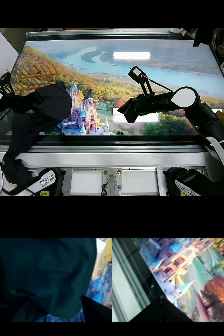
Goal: Fold the clothes and pants, and hang the long-sleeved shirts on hangers.
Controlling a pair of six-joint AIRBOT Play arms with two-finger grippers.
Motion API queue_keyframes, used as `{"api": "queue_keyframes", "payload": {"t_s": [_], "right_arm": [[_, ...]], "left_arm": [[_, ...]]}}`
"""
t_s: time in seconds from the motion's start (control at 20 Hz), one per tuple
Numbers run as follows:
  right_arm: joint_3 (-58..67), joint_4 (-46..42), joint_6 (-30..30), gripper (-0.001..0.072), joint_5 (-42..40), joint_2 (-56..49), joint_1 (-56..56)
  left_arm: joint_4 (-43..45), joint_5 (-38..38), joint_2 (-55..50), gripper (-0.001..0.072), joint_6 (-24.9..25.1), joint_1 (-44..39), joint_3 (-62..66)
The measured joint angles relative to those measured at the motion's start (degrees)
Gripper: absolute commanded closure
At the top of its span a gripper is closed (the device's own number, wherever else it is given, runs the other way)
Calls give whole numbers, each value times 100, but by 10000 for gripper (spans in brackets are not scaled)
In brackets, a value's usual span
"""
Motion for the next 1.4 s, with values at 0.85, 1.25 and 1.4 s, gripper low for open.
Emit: {"api": "queue_keyframes", "payload": {"t_s": [0.85, 1.25, 1.4], "right_arm": [[59, 361, -90, 697, -417, 85, -245], [118, -1012, 1425, 697, -992, 734, -2245], [120, -1443, 1703, 698, -984, 911, -2824]], "left_arm": [[-1134, 146, -776, 697, 79, -2227, 1281], [-1305, 1381, -1679, 167, 96, -5464, 3314], [-1300, 1338, -2308, 121, 24, -5724, 4166]]}}
